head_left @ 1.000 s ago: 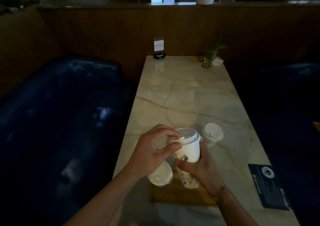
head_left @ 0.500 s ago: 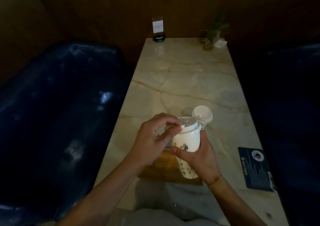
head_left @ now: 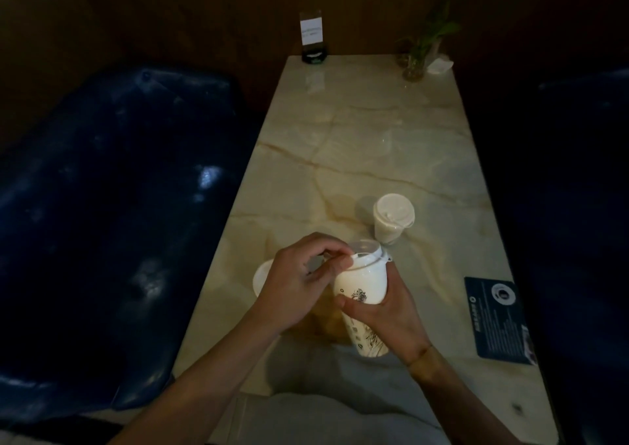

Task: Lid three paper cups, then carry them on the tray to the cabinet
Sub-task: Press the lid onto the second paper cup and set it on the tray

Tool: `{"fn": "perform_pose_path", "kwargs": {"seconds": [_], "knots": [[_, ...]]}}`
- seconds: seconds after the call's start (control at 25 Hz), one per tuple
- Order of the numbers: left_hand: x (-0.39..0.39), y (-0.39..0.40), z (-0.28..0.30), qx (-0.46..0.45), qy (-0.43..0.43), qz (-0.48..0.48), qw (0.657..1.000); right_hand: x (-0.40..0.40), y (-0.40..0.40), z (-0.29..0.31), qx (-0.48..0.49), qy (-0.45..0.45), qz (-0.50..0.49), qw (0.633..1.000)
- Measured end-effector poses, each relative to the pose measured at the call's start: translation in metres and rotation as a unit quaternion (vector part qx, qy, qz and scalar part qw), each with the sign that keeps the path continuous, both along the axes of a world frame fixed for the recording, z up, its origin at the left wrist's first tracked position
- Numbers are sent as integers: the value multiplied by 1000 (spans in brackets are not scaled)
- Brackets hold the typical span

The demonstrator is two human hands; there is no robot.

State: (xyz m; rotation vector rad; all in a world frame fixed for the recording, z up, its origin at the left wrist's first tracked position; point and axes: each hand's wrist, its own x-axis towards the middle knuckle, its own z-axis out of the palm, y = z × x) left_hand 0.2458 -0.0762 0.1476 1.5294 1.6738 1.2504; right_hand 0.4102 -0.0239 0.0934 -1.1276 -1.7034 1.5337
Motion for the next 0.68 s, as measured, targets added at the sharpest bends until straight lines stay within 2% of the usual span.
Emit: {"fn": "perform_pose_path", "kwargs": {"seconds": [0.16, 0.36, 0.44, 0.52, 0.6, 0.68], "knots": [[7, 1, -1, 19, -9, 22, 1000, 0, 4, -4, 4, 1, -4, 1000], [7, -7, -15, -11, 6, 16, 1000, 4, -1, -14, 0, -29, 25, 999], [2, -9, -21, -16, -5, 9, 1000, 3, -1, -20, -21, -5, 41, 999], [-4, -10, -26, -55, -65, 8, 996, 2, 0, -30, -43, 10, 52, 998], [-11, -6, -28, -131, -132, -3, 983, 0, 0, -40, -69, 11, 62, 996], [-22, -1, -31, -185, -146, -26, 971, -2, 2, -50, -87, 4, 79, 993]]}}
